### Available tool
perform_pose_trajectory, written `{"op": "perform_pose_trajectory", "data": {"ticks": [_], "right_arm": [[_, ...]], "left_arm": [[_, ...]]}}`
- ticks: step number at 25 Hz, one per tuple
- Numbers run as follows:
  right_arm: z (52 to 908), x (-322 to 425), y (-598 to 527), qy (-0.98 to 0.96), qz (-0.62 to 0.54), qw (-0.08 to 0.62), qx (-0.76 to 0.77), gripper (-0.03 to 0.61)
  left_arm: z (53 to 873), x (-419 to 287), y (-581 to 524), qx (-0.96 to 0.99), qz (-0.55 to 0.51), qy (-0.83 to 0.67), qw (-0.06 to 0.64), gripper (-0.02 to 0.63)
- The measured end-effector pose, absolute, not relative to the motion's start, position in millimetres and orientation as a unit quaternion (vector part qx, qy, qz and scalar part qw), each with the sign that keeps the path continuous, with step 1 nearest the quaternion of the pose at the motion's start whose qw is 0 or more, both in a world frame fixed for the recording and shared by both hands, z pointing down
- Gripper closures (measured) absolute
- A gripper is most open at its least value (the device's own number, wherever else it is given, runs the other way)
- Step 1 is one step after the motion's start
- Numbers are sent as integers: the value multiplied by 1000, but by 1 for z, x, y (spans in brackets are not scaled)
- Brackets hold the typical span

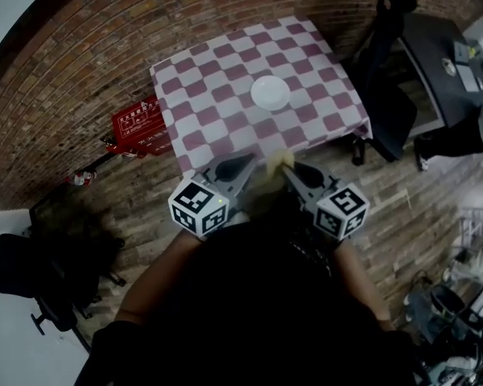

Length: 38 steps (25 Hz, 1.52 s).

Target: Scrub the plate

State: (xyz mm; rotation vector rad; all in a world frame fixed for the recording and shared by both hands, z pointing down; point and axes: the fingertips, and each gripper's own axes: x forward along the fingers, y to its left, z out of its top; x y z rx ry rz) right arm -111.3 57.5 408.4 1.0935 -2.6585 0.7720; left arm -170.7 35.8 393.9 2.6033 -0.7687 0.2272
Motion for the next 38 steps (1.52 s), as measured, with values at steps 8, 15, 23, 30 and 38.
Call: {"op": "perform_pose_trajectory", "data": {"ticks": [8,15,23,30,38], "right_arm": [[397,-35,-40,-908,243,101,326,532],[396,28,-100,-919,235,121,293,532],[418,41,-154,-917,252,129,282,532],[448,23,-191,-899,290,147,293,532],[510,3,-222,-867,351,181,304,532]], "left_arm": [[388,-93,-50,922,70,-318,210,604],[382,-49,-106,905,54,-367,210,604],[404,-62,-143,878,61,-404,248,604],[438,-90,-185,859,69,-413,295,603],[505,-122,-221,835,119,-405,353,603]]}}
